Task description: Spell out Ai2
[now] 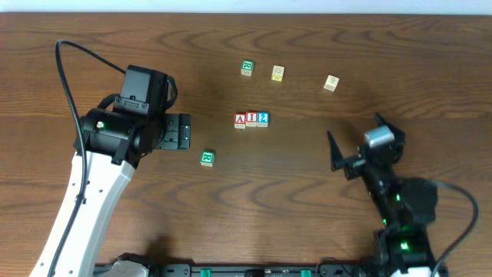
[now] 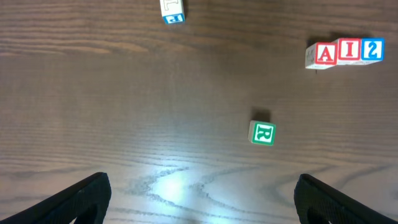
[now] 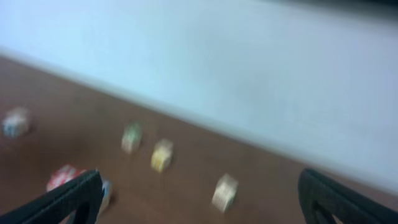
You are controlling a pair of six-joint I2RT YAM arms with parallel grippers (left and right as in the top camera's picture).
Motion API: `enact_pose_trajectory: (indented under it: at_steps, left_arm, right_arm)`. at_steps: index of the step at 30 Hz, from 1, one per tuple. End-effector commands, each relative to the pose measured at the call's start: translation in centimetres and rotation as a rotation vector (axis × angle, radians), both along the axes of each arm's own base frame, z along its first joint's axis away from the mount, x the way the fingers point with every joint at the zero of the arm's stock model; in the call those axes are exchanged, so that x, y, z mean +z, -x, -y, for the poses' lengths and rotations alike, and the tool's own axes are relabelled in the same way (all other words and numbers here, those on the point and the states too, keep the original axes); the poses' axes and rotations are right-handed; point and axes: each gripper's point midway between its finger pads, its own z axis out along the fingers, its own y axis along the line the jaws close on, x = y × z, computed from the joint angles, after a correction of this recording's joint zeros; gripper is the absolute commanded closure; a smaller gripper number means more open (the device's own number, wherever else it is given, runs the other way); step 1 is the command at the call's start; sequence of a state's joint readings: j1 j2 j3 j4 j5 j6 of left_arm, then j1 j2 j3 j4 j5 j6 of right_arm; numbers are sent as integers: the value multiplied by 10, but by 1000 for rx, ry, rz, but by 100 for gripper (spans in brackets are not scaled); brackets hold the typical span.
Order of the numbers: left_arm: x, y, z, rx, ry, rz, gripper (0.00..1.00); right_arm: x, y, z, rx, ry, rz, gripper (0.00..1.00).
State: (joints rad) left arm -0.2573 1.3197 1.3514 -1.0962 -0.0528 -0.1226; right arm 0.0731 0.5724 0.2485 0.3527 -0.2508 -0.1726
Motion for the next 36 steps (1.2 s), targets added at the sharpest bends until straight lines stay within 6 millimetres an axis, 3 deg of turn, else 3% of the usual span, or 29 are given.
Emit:
enact_pose_trajectory:
  at_steps: [1,4,8,11,17,23,30,33,36]
  left_arm:
    - [6,-1,-1,-7,-6,19,5]
    - [6,-1,-1,-7,-6,19,5]
    - [6,-1,-1,-7,-6,19,5]
    - [6,-1,-1,-7,-6,19,5]
    - [6,-1,-1,-7,-6,19,5]
    - [6,-1,-1,-7,-6,19,4]
    - [6,-1,-1,-7,-6,19,5]
    - [6,-1,-1,-7,-6,19,5]
    - [6,-1,-1,-7,-6,19,5]
  right_arm:
    - [6,12,-1,18,-15,97,1]
    - [5,14,8,-36,-34,138,1]
    - [2,13,47,-233,-220,127,1]
    - [-1,18,55,-257,-230,161,1]
    - [-25,18,56,-263,-218,97,1]
    - [-24,26,68,-309,-215,103,1]
    - [-77,35,72,-348,-192,-101,1]
    - [-100,38,63,-323,-176,-199,1]
    - [-98,38,48,-261,-171,-194,1]
